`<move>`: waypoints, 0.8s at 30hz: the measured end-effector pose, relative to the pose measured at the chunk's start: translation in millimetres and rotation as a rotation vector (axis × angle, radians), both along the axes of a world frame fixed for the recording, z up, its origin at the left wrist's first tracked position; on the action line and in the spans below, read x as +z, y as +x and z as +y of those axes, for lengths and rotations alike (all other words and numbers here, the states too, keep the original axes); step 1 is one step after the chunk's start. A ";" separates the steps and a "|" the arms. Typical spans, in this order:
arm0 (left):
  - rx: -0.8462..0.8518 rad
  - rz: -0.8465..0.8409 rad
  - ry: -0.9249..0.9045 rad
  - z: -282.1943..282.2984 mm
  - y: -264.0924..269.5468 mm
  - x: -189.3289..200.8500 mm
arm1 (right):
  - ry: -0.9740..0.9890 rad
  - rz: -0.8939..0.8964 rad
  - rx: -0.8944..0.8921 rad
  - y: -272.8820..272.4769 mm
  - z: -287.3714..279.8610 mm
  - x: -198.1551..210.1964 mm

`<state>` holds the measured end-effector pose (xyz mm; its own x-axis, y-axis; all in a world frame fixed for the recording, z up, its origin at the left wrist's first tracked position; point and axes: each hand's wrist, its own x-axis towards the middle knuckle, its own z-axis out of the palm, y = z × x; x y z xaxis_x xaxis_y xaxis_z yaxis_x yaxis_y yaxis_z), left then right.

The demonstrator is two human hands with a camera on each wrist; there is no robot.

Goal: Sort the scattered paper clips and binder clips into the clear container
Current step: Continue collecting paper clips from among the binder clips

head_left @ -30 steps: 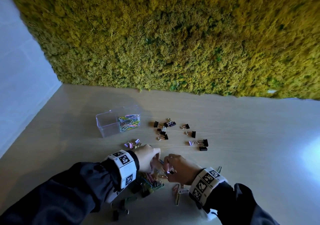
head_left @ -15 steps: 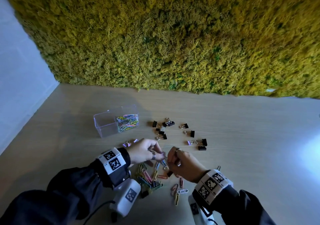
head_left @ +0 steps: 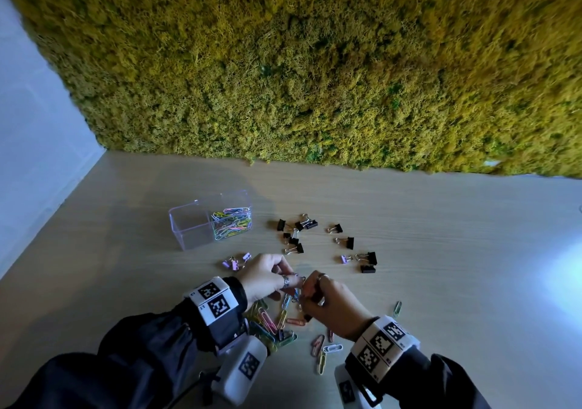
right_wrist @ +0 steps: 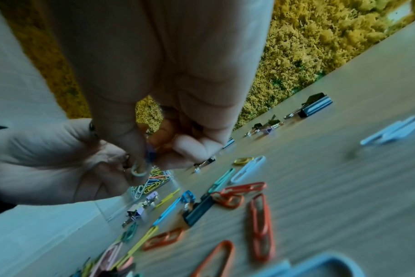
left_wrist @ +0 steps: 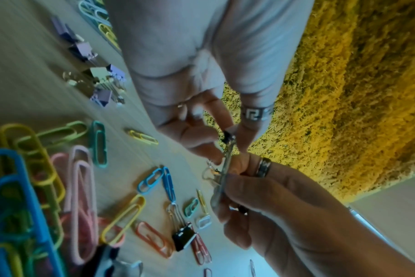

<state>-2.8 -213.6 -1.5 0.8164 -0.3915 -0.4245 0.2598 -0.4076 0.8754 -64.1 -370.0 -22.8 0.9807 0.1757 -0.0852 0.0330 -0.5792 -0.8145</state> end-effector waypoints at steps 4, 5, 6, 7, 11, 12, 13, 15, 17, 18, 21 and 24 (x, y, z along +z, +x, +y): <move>-0.011 -0.076 0.055 0.7 2.5 2.0 | 0.008 -0.033 -0.023 -1.8 2.8 0.3; -0.004 -0.091 0.058 1.6 3.5 2.3 | 0.007 -0.049 -0.036 -2.3 3.7 0.2; 0.005 -0.104 0.059 2.3 4.8 2.6 | 0.007 -0.064 -0.062 -2.1 3.8 0.2; 0.013 -0.116 0.058 3.3 6.2 2.2 | 0.001 -0.075 -0.107 -1.2 2.7 0.1; 0.036 -0.127 0.049 7.2 6.9 0.2 | 0.117 -0.038 -0.300 5.2 -6.1 1.7; 0.041 -0.119 0.048 8.8 7.0 -0.1 | 0.163 -0.021 -0.319 6.5 -8.2 3.1; 0.037 -0.112 0.049 10.1 7.2 0.8 | 0.187 -0.011 -0.324 7.8 -11.1 5.4; 0.008 -0.107 0.059 10.3 8.5 6.5 | 0.139 0.010 -0.303 11.9 -19.8 8.7; -0.021 -0.118 0.107 7.9 14.3 12.9 | 0.001 0.048 -0.251 19.6 -29.9 12.8; -0.048 -0.135 0.162 5.5 17.9 16.3 | -0.079 0.067 -0.239 24.6 -33.8 14.8; -0.251 -0.190 0.404 -2.2 29.8 26.0 | -0.210 0.175 -0.189 38.0 -41.8 18.5; -0.373 -0.119 0.430 -3.9 42.3 30.3 | -0.248 0.323 -0.055 45.9 -41.5 20.0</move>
